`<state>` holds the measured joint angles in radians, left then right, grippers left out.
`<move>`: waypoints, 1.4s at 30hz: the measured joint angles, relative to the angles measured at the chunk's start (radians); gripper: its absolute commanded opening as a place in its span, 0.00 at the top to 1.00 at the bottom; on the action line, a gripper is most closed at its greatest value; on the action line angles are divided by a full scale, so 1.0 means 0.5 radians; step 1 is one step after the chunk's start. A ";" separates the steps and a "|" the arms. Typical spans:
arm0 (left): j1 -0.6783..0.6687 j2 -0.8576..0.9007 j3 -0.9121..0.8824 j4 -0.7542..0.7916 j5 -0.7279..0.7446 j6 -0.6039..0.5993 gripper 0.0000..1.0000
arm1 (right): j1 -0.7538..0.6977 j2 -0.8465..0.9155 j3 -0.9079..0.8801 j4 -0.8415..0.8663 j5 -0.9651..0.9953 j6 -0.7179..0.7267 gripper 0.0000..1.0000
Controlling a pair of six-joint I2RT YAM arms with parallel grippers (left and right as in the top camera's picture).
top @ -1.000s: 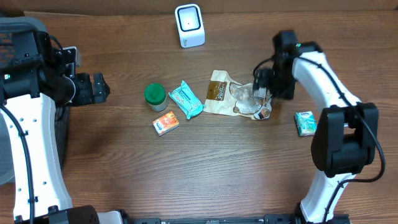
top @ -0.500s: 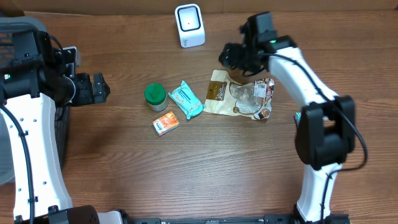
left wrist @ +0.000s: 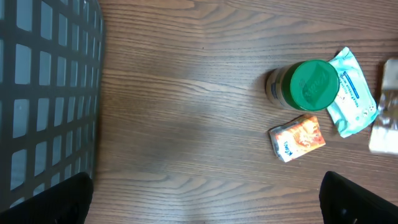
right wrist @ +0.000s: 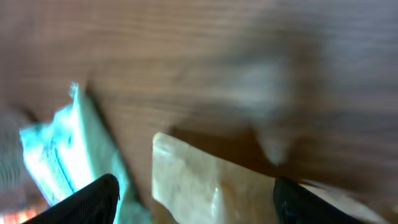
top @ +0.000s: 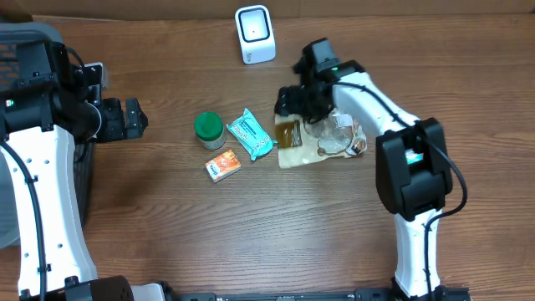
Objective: Scan the item barcode
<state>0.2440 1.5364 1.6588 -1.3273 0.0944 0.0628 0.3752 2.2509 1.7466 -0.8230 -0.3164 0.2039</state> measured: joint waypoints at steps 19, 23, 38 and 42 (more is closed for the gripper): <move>0.000 0.000 0.000 0.000 0.000 0.001 0.00 | 0.235 -0.042 0.000 -0.734 -0.188 -0.311 0.23; 0.000 0.000 0.000 0.000 0.000 0.001 0.00 | 0.082 -0.243 0.001 -0.731 -0.227 -0.272 0.19; 0.000 0.001 0.000 0.000 0.001 0.000 0.00 | -0.829 -0.495 -0.248 -0.729 -0.541 -0.510 0.12; 0.000 0.000 0.000 0.000 0.000 0.001 0.00 | -0.916 -0.422 -0.429 -0.567 -0.635 -0.596 0.16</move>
<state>0.2440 1.5364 1.6588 -1.3273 0.0944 0.0631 -0.0830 2.0399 1.5322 -1.1065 -0.6338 -0.0940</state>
